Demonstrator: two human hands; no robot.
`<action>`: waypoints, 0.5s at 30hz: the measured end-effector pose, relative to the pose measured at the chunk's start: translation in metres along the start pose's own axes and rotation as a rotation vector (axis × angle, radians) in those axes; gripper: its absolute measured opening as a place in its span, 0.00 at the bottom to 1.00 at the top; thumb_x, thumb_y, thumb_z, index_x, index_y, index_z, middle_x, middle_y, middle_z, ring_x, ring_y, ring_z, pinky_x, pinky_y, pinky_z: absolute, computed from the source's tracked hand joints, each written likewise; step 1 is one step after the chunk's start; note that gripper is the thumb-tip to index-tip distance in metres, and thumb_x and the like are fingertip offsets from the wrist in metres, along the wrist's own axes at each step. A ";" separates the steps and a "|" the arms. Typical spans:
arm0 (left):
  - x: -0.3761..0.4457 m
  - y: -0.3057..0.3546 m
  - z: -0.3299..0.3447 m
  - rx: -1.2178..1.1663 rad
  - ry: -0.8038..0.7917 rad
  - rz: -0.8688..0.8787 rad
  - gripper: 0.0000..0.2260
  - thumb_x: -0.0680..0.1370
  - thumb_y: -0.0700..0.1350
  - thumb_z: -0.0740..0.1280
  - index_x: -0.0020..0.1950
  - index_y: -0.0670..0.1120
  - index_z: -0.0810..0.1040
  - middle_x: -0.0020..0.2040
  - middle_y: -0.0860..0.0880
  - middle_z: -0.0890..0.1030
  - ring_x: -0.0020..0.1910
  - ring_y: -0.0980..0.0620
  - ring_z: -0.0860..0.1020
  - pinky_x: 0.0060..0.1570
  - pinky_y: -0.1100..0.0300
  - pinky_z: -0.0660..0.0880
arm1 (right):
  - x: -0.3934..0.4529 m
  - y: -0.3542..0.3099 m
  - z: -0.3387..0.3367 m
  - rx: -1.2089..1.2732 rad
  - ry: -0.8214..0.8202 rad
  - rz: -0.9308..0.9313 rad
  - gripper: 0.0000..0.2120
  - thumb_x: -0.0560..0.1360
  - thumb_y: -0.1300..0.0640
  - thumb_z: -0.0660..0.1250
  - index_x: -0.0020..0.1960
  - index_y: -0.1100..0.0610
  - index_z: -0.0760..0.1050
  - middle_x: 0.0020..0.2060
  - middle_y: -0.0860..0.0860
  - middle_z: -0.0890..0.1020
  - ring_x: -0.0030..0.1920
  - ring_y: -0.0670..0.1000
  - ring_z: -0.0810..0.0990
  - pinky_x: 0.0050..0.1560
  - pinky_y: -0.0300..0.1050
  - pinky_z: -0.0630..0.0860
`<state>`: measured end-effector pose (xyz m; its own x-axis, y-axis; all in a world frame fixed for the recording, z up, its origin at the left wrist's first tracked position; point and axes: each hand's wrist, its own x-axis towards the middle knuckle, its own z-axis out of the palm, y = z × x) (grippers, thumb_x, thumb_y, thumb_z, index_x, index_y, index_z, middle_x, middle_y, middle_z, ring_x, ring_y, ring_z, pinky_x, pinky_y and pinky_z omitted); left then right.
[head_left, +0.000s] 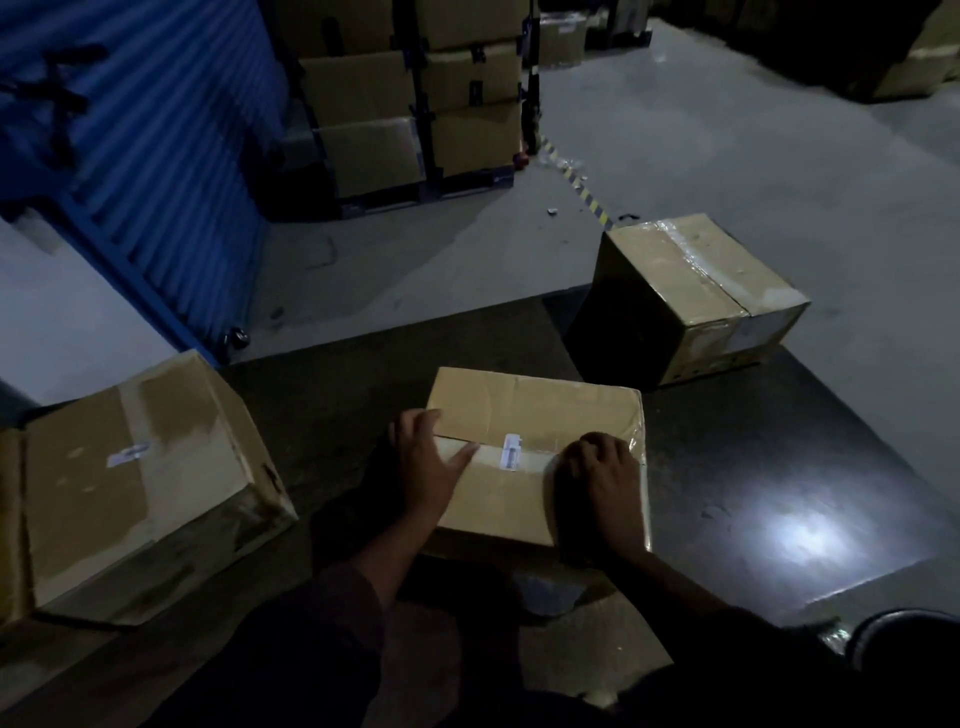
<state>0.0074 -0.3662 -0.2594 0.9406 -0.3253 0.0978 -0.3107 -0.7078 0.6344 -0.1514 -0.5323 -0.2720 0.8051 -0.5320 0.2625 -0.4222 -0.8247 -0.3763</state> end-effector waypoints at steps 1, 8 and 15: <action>0.002 -0.001 0.000 -0.017 0.013 -0.049 0.32 0.69 0.55 0.77 0.69 0.47 0.72 0.69 0.46 0.67 0.67 0.44 0.66 0.64 0.46 0.69 | -0.006 0.005 0.000 -0.026 0.023 0.094 0.12 0.75 0.48 0.61 0.54 0.53 0.75 0.59 0.54 0.74 0.60 0.57 0.71 0.60 0.53 0.68; -0.017 0.007 -0.003 -0.186 -0.013 -0.264 0.35 0.72 0.50 0.76 0.76 0.47 0.66 0.72 0.43 0.68 0.70 0.43 0.68 0.66 0.46 0.68 | -0.015 -0.001 -0.002 -0.040 0.034 0.409 0.14 0.78 0.44 0.61 0.60 0.47 0.73 0.71 0.57 0.65 0.70 0.61 0.63 0.66 0.61 0.66; -0.096 -0.002 0.006 -0.280 0.164 -0.391 0.35 0.73 0.41 0.75 0.77 0.43 0.64 0.80 0.42 0.56 0.77 0.41 0.57 0.74 0.44 0.59 | 0.040 0.001 0.000 0.072 -0.187 0.146 0.16 0.78 0.45 0.62 0.65 0.42 0.73 0.75 0.54 0.62 0.75 0.58 0.57 0.73 0.61 0.57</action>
<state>-0.0828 -0.3376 -0.2745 0.9953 0.0488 -0.0831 0.0962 -0.5541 0.8269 -0.1199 -0.5544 -0.2625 0.8036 -0.5943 0.0336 -0.5147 -0.7221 -0.4623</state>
